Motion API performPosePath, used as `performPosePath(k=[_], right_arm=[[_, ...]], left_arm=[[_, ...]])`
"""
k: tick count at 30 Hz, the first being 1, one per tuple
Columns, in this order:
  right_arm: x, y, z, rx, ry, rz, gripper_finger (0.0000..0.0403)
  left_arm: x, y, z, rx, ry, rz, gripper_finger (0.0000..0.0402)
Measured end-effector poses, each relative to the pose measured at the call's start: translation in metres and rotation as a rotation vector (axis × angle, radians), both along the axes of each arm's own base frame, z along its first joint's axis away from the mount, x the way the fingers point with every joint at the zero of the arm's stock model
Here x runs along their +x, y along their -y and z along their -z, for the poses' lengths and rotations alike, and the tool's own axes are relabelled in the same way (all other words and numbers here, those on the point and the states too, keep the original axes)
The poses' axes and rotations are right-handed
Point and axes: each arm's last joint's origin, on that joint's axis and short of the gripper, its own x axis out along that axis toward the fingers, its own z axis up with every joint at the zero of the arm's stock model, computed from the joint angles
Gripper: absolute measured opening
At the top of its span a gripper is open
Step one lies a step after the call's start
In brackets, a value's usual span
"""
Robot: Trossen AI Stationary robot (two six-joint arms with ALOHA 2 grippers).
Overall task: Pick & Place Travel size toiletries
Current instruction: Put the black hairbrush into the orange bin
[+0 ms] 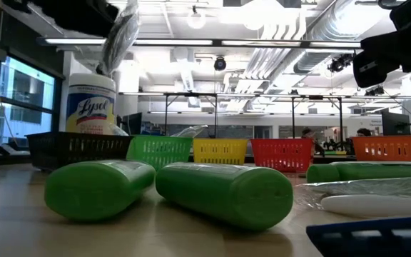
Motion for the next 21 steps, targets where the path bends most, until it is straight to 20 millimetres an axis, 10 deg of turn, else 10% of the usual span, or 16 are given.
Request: performPosePath(k=[11, 21], right_arm=[[0.0, 0.0, -0.001, 0.002, 0.008, 0.001, 0.0002], [0.0, 0.0, 0.0, -0.001, -0.004, 0.0, 0.0002]], left_arm=[[-0.034, -0.016, 0.038, -0.026, 0.178, -0.202, 0.0], [-0.027, -0.016, 0.031, -0.072, 0.286, -0.275, 0.0]])
